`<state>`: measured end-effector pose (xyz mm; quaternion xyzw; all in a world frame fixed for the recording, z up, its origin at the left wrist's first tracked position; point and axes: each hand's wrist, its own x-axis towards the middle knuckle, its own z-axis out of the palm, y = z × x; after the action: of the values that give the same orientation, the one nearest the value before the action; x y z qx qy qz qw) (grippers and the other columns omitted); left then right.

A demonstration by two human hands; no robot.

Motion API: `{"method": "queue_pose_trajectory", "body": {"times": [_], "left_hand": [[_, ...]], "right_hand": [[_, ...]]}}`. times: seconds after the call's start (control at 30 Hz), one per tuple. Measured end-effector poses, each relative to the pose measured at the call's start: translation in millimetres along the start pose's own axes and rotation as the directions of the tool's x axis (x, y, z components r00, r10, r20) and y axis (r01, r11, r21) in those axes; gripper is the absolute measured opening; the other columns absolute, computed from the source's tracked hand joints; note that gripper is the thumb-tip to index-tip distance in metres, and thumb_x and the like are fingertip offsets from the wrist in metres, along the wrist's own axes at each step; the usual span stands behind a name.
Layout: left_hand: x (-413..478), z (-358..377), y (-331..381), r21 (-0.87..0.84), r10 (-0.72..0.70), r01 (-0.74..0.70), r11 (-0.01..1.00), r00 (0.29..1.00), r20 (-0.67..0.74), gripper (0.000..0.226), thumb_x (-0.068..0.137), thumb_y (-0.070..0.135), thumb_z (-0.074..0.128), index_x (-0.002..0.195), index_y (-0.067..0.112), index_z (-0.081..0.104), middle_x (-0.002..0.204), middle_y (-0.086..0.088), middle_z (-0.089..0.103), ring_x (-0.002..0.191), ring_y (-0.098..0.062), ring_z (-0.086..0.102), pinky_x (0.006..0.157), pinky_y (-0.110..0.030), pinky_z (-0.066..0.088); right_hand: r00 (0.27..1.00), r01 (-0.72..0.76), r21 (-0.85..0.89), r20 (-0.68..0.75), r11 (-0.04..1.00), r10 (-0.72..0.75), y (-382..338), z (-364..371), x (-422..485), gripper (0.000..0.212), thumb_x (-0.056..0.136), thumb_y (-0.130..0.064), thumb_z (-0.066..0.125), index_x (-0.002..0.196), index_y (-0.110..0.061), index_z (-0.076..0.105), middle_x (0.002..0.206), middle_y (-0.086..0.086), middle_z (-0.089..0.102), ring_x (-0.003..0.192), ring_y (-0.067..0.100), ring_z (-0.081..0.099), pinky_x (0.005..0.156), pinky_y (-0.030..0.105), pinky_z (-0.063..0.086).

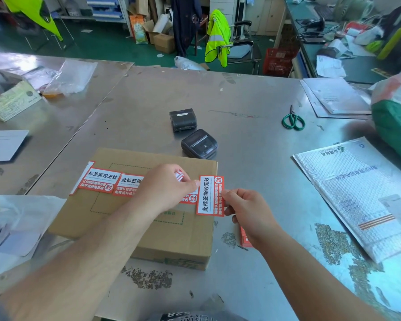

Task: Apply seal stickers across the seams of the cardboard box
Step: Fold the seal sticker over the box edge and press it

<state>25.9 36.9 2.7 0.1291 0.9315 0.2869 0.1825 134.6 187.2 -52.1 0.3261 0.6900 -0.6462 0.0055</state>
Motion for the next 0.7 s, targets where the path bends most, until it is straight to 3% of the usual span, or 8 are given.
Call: {"method": "queue_pose_trajectory", "body": {"times": [0.23, 0.53, 0.7], "left_hand": [[-1, 4, 4, 0.084, 0.024, -0.023, 0.996, 1.000, -0.015, 0.029, 0.078, 0.051, 0.072, 0.076, 0.023, 0.064, 0.069, 0.011, 0.066, 0.056, -0.006, 0.058, 0.045, -0.023, 0.031], [0, 8, 3, 0.108, 0.030, -0.027, 0.994, 0.999, -0.019, 0.030, 0.076, 0.052, 0.073, 0.075, 0.024, 0.064, 0.067, 0.010, 0.065, 0.055, -0.009, 0.059, 0.048, -0.024, 0.033], [-1, 11, 4, 0.163, 0.051, -0.044, 0.986, 0.998, -0.042, 0.029, 0.077, 0.052, 0.072, 0.077, 0.024, 0.062, 0.068, 0.013, 0.061, 0.058, -0.006, 0.055, 0.049, -0.026, 0.032]], "right_hand": [[1.000, -0.003, 0.024, -0.002, 1.000, 0.003, 0, 0, 0, 0.031, 0.100, -0.028, 0.057, 0.077, -0.013, 0.071, 0.072, -0.004, 0.076, 0.064, 0.009, 0.060, 0.058, 0.020, 0.041], [1.000, -0.022, 0.044, -0.003, 0.999, 0.022, 5, 0, 2, 0.030, 0.100, -0.027, 0.057, 0.081, -0.009, 0.071, 0.072, -0.006, 0.075, 0.063, 0.009, 0.058, 0.056, 0.018, 0.041], [0.999, -0.043, 0.061, 0.002, 0.997, 0.043, 10, -1, 5, 0.031, 0.098, -0.029, 0.059, 0.086, -0.004, 0.073, 0.076, -0.001, 0.075, 0.068, 0.013, 0.057, 0.058, 0.025, 0.040]]}}
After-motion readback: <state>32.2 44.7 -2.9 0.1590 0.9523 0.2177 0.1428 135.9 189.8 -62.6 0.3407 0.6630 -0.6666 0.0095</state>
